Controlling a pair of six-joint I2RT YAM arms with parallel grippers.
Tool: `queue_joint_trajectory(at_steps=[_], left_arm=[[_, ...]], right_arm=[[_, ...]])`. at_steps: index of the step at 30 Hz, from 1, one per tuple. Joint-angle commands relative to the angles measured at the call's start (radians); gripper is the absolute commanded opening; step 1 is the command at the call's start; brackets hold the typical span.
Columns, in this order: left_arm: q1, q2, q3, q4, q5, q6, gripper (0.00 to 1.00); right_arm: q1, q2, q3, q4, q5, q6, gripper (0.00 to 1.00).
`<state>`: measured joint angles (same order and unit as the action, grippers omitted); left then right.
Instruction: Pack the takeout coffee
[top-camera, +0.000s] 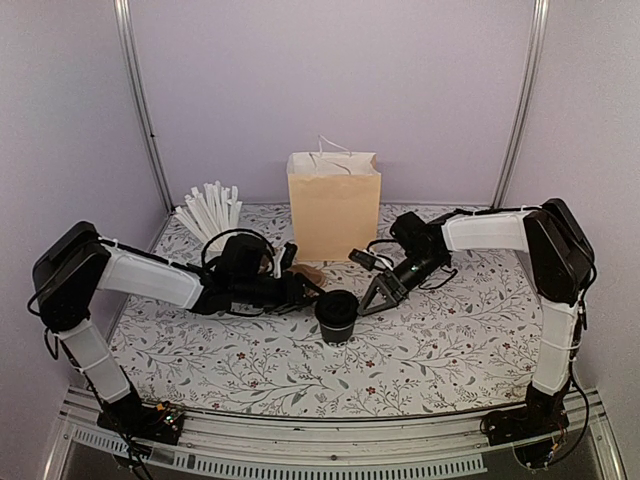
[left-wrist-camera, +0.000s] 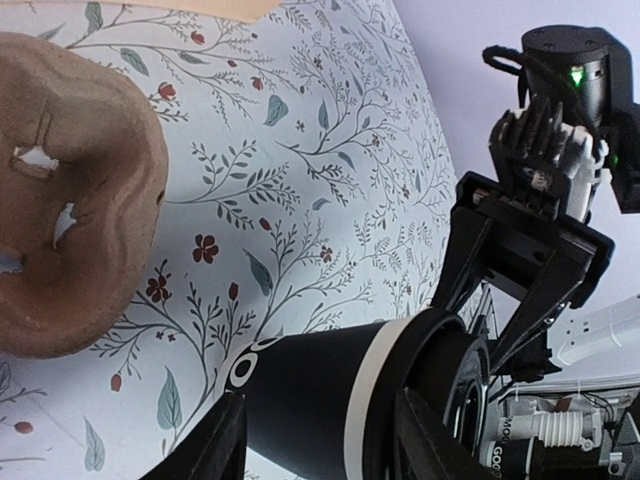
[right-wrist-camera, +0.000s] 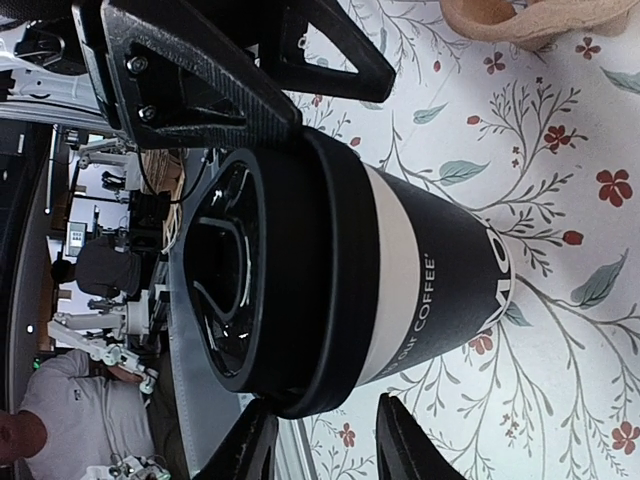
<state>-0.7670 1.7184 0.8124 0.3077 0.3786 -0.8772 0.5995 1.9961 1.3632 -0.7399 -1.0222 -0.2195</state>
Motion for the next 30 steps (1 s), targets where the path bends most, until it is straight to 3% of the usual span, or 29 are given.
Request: queue_joint_trajectory(at_steps=[1,7,14,20,30], left_arm=[[0.013,0.130,-0.094,-0.273,-0.038,0.053,0.50],[0.012,0.142,-0.047,-0.227,-0.017,0.074,0.49],[0.012,0.060,0.059,-0.238,-0.037,0.195,0.50],[0.015,0.018,0.110,-0.184,-0.007,0.254,0.50],[0.015,-0.021,0.172,-0.160,-0.010,0.298,0.51]], right_arm=[[0.011,0.123,-0.030,0.027,0.303,0.030,0.34],[0.011,0.129,-0.035,0.023,0.306,0.028,0.31],[0.018,0.006,-0.007,-0.039,0.019,-0.117,0.34],[0.017,-0.073,-0.021,-0.055,0.030,-0.144,0.42],[0.018,-0.080,-0.010,-0.087,0.042,-0.163,0.43]])
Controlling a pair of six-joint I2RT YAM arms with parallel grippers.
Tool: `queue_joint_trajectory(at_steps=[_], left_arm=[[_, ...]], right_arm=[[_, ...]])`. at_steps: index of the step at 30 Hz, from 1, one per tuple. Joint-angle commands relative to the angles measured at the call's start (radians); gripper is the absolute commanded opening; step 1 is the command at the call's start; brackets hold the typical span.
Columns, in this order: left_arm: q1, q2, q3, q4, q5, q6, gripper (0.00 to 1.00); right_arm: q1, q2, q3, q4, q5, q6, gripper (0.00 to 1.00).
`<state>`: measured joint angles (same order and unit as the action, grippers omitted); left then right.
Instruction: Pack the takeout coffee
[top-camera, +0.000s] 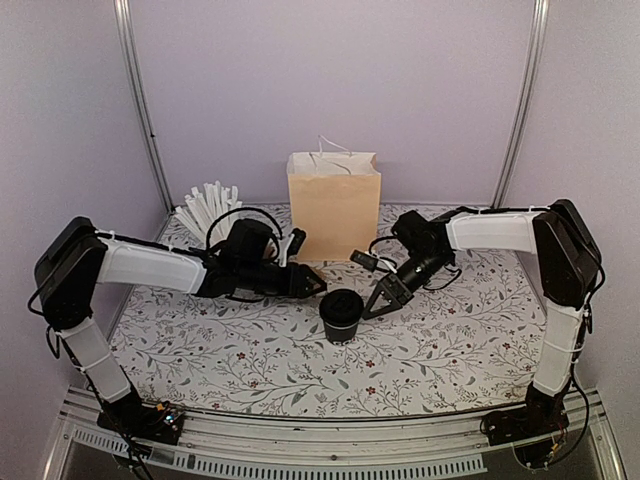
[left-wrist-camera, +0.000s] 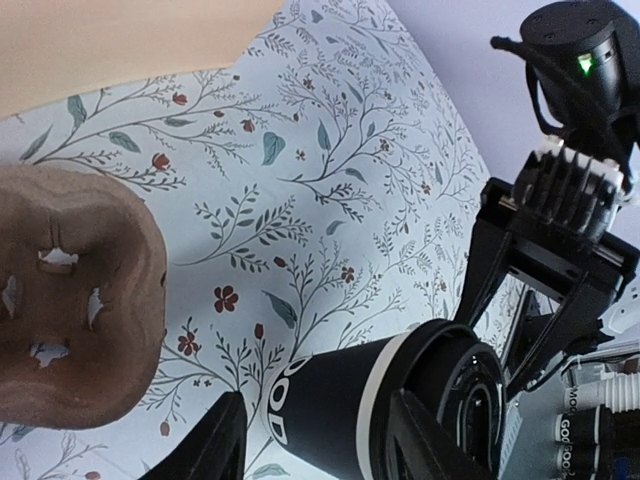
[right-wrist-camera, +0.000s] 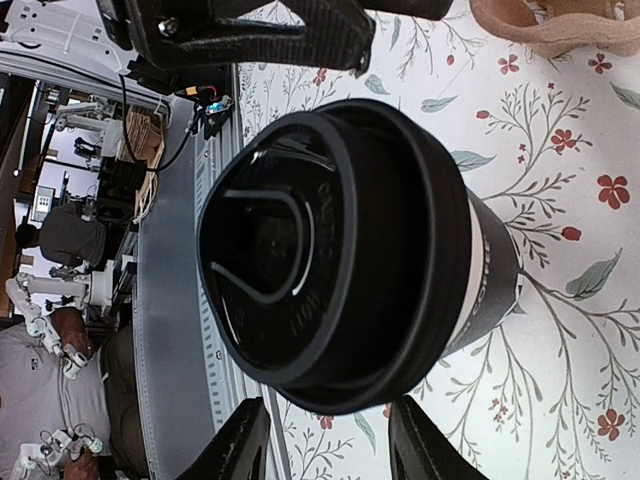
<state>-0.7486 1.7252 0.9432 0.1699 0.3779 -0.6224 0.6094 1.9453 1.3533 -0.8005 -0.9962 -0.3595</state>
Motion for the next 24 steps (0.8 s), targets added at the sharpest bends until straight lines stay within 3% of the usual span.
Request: queue_joint_trajectory(at_steps=[1,6,11,17,24], left_arm=[[-0.003,-0.029,0.042,-0.023,-0.011,0.045,0.51],[-0.003,-0.062,0.041,-0.040,-0.034,0.040,0.55],[-0.014,-0.177,-0.037,-0.087,-0.100,-0.077,0.60],[-0.065,-0.283,-0.132,-0.131,-0.174,-0.216,0.72],[-0.146,-0.238,-0.122,-0.139,-0.210,-0.287,0.79]], right_arm=[[0.007,-0.029,0.000,-0.028,0.019,-0.026,0.43],[0.007,-0.035,0.015,-0.055,0.054,-0.039,0.42],[-0.003,-0.030,0.060,-0.099,0.065,-0.080,0.41],[-0.007,0.001,0.171,-0.119,0.090,-0.078,0.54],[-0.005,0.097,0.270,-0.151,0.073,-0.088,0.57]])
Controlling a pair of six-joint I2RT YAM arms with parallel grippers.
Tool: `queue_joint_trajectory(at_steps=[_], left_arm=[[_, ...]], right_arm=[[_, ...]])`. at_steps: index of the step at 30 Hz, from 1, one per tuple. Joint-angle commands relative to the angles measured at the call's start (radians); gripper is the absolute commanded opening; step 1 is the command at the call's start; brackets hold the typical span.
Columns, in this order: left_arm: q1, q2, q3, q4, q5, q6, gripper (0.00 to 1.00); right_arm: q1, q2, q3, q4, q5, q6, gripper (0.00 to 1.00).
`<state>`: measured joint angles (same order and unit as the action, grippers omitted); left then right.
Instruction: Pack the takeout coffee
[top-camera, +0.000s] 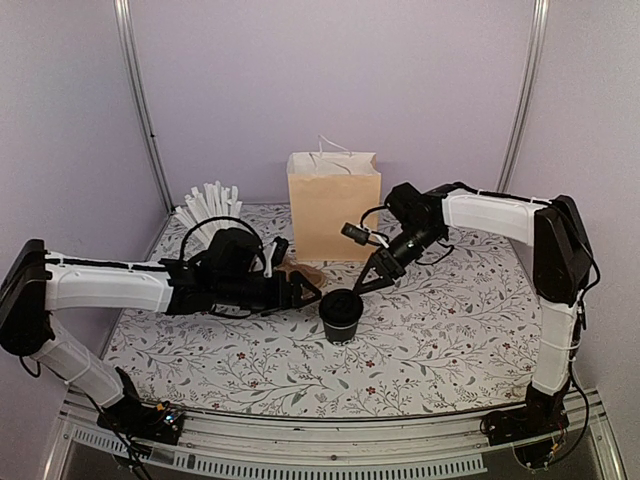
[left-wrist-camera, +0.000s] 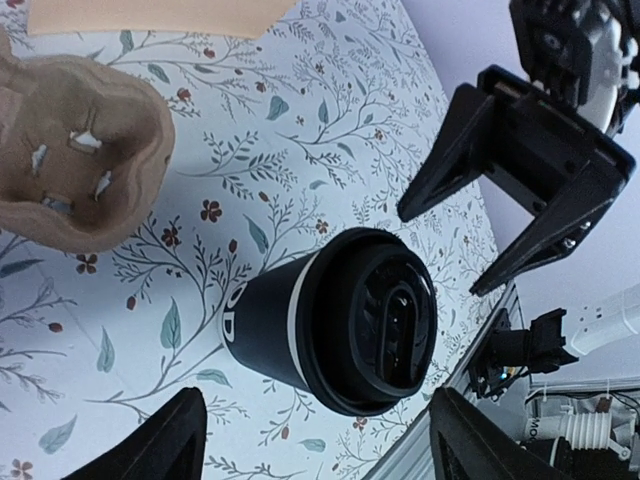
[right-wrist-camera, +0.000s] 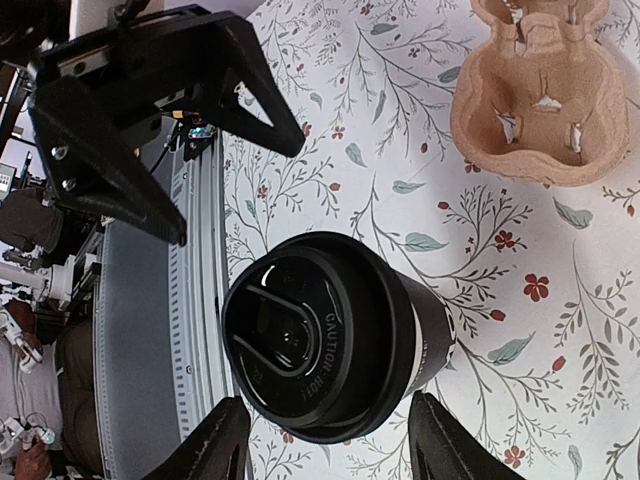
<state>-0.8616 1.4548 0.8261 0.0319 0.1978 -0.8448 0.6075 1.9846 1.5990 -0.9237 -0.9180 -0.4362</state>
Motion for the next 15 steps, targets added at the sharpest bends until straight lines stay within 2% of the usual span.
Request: queue_joint_trajectory(at_steps=[1,6,15], left_arm=[[-0.034,0.049,-0.006,0.015,-0.020,-0.078,0.79],[-0.033,0.098,0.008,0.089,0.006,-0.086,0.77],[0.010,0.212,0.072,0.162,0.100,-0.039,0.70]], right_arm=[[-0.003,0.067,0.027,-0.027,-0.007,-0.009,0.58],[0.008,0.085,0.032,-0.048,-0.033,-0.018,0.58],[0.019,0.012,-0.077,-0.035,-0.049,-0.018,0.58]])
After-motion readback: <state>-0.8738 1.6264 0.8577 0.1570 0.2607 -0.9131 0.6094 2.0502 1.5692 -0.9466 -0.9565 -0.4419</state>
